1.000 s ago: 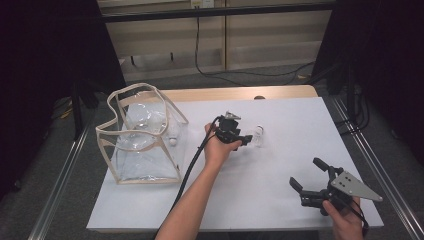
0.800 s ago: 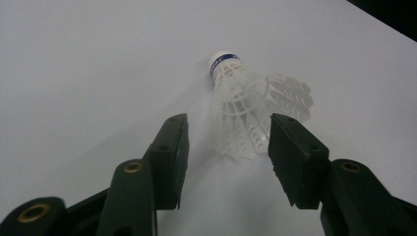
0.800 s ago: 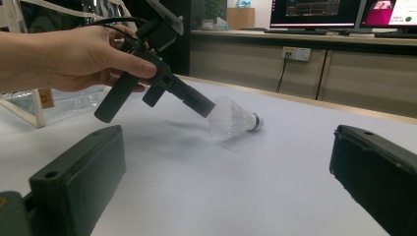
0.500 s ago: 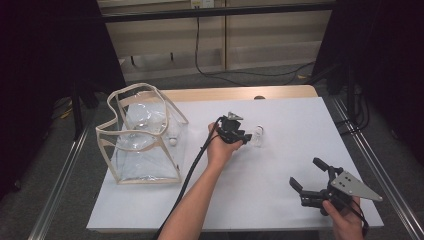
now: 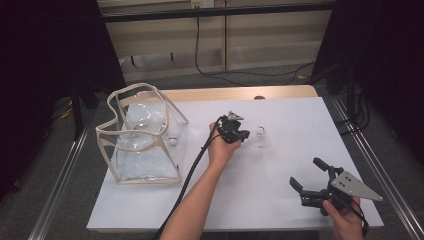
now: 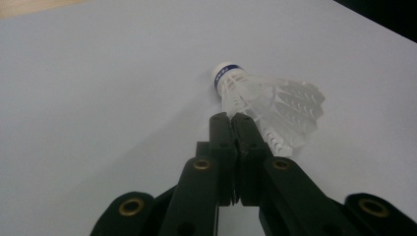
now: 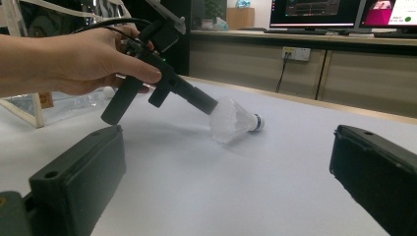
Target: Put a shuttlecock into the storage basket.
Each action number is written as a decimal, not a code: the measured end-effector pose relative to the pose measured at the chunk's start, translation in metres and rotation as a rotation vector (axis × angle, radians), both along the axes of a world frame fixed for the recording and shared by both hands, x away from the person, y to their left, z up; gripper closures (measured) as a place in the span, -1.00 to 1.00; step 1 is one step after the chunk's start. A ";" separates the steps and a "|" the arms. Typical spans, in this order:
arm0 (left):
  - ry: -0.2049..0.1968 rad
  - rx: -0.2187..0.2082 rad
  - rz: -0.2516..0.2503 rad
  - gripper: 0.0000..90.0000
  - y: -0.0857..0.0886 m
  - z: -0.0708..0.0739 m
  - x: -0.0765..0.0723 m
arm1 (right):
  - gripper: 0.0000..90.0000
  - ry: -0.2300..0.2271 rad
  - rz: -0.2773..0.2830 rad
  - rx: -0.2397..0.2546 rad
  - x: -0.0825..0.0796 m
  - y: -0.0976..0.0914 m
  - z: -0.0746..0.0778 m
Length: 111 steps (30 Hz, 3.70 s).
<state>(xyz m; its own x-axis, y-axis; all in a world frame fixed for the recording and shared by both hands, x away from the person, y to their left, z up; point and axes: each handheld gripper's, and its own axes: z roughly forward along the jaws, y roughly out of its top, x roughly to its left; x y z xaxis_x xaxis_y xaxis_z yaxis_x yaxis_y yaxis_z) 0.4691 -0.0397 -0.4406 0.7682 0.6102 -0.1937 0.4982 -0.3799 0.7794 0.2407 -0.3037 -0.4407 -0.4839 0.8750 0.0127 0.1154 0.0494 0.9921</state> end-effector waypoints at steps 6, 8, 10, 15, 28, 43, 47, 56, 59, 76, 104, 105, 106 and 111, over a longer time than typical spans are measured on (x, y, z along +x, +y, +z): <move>0.008 0.014 -0.019 1.00 0.000 0.001 -0.002 | -0.99 0.000 0.001 0.002 0.000 0.001 0.000; 0.008 0.015 -0.024 1.00 -0.001 0.001 -0.003 | -0.99 0.001 0.001 0.003 0.000 0.001 0.000; 0.007 0.018 -0.028 0.99 -0.002 0.001 -0.003 | -0.99 0.001 0.001 0.003 0.000 0.001 0.000; 0.006 0.003 -0.020 0.77 -0.005 -0.003 -0.001 | -0.99 -0.001 0.002 0.000 0.000 0.001 0.000; -0.006 -0.031 0.000 1.00 -0.017 -0.012 0.007 | -0.99 0.001 0.000 0.000 0.000 0.000 0.000; 0.038 -0.062 -0.052 1.00 0.012 0.011 -0.008 | -0.99 0.001 0.001 0.000 0.000 0.001 0.000; 0.051 -0.072 -0.067 1.00 0.018 0.013 -0.013 | -0.99 0.001 0.000 0.000 0.000 0.001 0.000; 0.060 -0.076 -0.113 1.00 0.023 0.021 -0.024 | -0.99 -0.001 0.000 -0.001 0.000 0.001 0.000; 0.064 -0.076 -0.122 1.00 0.024 0.023 -0.027 | -0.99 0.000 0.001 0.000 0.000 0.001 0.000; 0.093 -0.056 -0.133 1.00 0.046 0.038 -0.035 | -0.99 -0.001 0.001 -0.003 0.000 0.002 0.000; 0.187 0.012 -0.137 1.00 0.068 0.072 -0.040 | -0.99 -0.001 0.006 0.001 -0.001 0.002 0.000; 0.188 0.014 -0.133 1.00 0.069 0.073 -0.040 | -0.99 -0.001 0.005 0.001 -0.001 0.002 0.000; 0.192 0.020 -0.135 1.00 0.070 0.075 -0.040 | -0.99 -0.001 0.006 0.001 -0.001 0.002 0.000; 0.187 0.032 -0.133 1.00 0.074 0.084 -0.040 | -0.99 -0.002 0.008 0.001 -0.001 0.003 0.000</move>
